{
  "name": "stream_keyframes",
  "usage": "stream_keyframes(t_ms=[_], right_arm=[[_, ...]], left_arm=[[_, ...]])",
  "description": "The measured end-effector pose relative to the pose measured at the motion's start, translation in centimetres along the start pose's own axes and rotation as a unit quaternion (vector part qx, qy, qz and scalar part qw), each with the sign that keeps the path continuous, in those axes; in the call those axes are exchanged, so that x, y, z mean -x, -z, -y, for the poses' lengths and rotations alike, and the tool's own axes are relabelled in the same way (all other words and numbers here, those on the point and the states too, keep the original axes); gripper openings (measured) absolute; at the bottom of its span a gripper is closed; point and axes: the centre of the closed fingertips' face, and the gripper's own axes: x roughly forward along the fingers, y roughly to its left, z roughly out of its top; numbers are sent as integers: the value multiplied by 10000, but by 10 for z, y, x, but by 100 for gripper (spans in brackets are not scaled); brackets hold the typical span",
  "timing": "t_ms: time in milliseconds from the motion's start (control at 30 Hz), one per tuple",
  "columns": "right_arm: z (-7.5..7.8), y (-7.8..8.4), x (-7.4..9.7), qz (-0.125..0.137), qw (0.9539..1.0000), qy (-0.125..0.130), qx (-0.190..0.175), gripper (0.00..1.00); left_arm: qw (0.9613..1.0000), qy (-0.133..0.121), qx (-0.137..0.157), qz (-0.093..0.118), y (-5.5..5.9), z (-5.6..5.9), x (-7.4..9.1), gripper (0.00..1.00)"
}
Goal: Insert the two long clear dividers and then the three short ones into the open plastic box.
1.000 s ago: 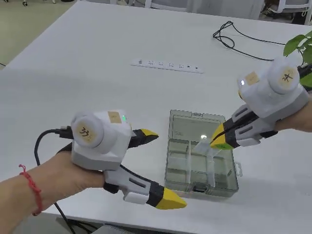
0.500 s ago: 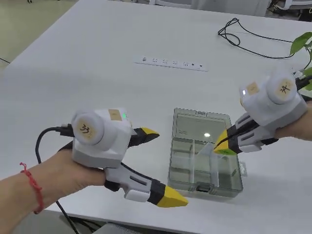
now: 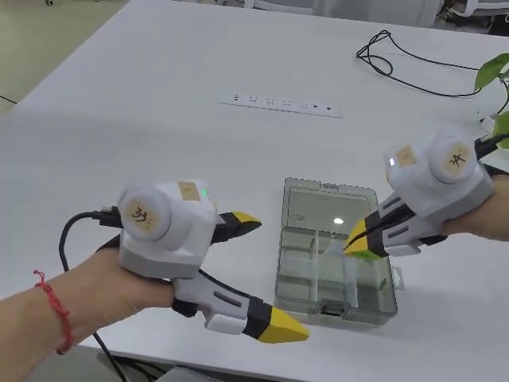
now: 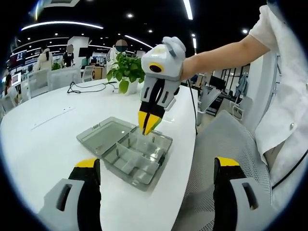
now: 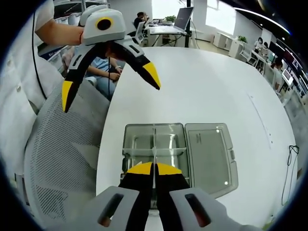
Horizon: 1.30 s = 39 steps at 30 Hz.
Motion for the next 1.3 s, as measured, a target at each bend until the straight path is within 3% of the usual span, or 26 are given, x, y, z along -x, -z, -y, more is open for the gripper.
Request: stream_keyframes(t_ms=[300,467,967,1300], right_arm=[[2,2,-2,7,9997,-31,234,2],[7,2,-9,-13,9999,-9,169,2],[6,18,-39,-690,9967,-70,410,3],[6,24,-43,-852,9952,-58,469,3]], left_arm=[[10000,12,5,7,0,0,-1,100],[10000,17,11,4,0,0,-1,100],[10000,3,2,-67,6,-3,1,100],[10000,-46,14,-77,8,-7,1,100]])
